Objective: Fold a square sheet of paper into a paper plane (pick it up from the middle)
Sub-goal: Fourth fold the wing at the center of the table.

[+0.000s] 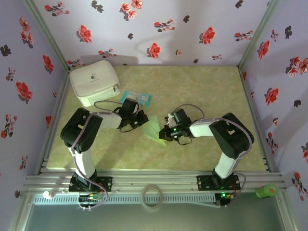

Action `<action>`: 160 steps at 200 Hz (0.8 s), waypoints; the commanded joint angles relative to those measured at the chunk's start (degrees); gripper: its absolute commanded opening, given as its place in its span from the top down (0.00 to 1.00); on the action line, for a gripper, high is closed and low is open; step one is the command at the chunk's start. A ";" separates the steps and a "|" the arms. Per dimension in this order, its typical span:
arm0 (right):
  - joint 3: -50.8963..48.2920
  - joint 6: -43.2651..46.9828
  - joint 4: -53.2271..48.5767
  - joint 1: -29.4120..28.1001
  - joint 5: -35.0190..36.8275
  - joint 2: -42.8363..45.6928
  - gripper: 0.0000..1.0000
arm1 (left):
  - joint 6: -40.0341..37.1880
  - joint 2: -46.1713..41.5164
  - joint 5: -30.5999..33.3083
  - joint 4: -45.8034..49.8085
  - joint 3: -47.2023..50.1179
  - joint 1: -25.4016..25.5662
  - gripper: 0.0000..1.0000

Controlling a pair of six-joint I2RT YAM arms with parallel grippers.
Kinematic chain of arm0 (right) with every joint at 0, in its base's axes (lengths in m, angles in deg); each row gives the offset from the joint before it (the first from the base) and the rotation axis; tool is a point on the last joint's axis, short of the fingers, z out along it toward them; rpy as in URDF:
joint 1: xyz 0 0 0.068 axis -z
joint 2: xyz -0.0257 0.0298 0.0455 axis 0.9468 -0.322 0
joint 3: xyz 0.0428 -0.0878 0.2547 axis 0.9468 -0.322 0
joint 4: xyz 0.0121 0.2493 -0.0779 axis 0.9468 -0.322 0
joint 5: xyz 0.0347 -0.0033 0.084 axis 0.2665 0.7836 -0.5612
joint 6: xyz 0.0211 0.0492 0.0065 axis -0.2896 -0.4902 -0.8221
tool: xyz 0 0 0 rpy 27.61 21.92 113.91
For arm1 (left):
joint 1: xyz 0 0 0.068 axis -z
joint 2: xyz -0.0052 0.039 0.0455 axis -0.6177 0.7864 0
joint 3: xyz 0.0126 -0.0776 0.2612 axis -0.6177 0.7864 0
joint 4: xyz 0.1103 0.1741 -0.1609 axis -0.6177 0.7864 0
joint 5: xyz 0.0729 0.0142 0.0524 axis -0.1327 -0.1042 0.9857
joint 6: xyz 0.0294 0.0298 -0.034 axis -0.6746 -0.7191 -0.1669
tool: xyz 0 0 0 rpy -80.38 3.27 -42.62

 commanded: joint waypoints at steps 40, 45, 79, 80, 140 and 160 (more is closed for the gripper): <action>-1.16 3.34 -9.37 0.83 0.57 -1.73 1.00 | -7.14 1.09 5.24 9.68 -5.64 -2.97 0.94; -1.06 3.35 -9.46 0.84 0.49 -1.81 1.00 | -7.50 0.65 5.29 9.73 -5.88 -3.14 0.94; -0.18 2.90 -10.11 1.06 -0.04 -2.47 1.00 | -12.60 -3.58 6.99 18.26 -12.06 -3.32 0.93; -0.13 2.94 -10.11 1.08 -0.04 -2.43 1.00 | -12.64 -3.84 7.01 18.39 -12.15 -3.33 0.93; 2.55 3.24 -13.63 1.76 1.67 -3.09 1.00 | -6.48 -9.16 0.77 15.83 -9.98 3.61 0.90; 2.76 2.91 -13.62 1.72 1.63 -3.52 0.99 | -1.94 -6.89 -0.26 9.78 -6.80 7.40 0.91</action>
